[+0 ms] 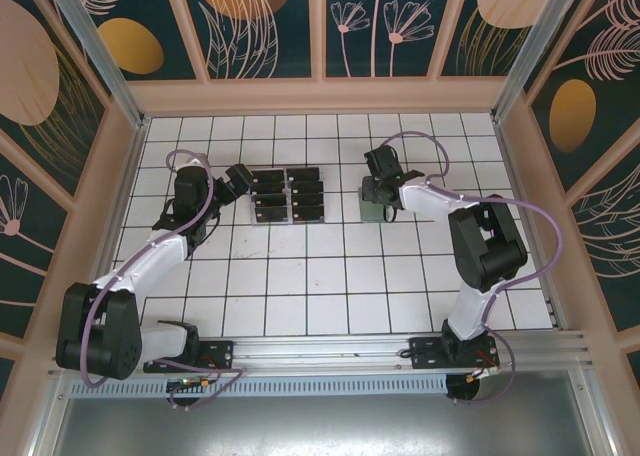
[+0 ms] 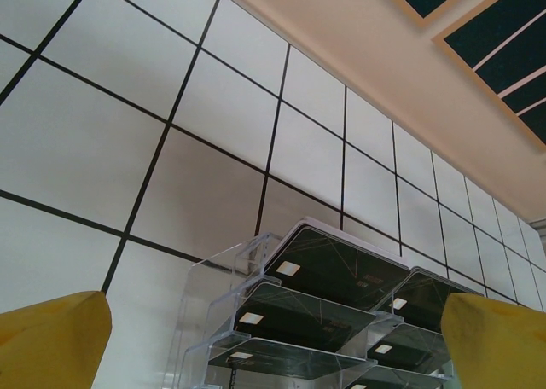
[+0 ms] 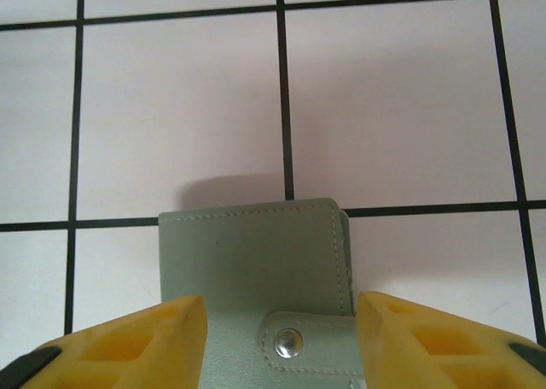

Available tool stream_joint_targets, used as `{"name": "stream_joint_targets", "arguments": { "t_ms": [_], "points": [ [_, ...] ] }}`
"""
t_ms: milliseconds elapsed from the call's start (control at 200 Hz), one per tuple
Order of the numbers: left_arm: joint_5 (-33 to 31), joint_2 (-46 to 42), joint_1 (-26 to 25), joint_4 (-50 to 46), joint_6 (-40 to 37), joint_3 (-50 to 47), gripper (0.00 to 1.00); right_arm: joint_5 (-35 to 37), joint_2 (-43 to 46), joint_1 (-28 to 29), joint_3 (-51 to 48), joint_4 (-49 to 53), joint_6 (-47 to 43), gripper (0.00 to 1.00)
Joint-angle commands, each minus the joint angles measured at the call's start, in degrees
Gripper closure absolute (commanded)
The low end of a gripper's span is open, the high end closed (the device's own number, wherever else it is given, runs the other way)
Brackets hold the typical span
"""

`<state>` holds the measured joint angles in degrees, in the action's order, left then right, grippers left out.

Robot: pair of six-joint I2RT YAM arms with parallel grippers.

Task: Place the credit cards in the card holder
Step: Pick up the card holder from the center of the table.

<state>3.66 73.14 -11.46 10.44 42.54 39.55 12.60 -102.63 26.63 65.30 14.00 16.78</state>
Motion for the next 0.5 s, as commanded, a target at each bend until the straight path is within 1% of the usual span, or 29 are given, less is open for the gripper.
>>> {"name": "stream_joint_targets", "arguments": {
  "t_ms": [0, 495],
  "points": [
    [0.4, 0.7, -0.4, 1.5, 0.7, 1.3, 0.01, 2.2, 0.3, 0.3, -1.5, 1.1, -0.6, 0.51],
    [0.3, 1.5, -0.5, 2.0, 0.7, 1.2, 0.01, 2.8, -2.2, 0.5, -2.6, 0.0, -0.9, 0.55]
  ]
}}
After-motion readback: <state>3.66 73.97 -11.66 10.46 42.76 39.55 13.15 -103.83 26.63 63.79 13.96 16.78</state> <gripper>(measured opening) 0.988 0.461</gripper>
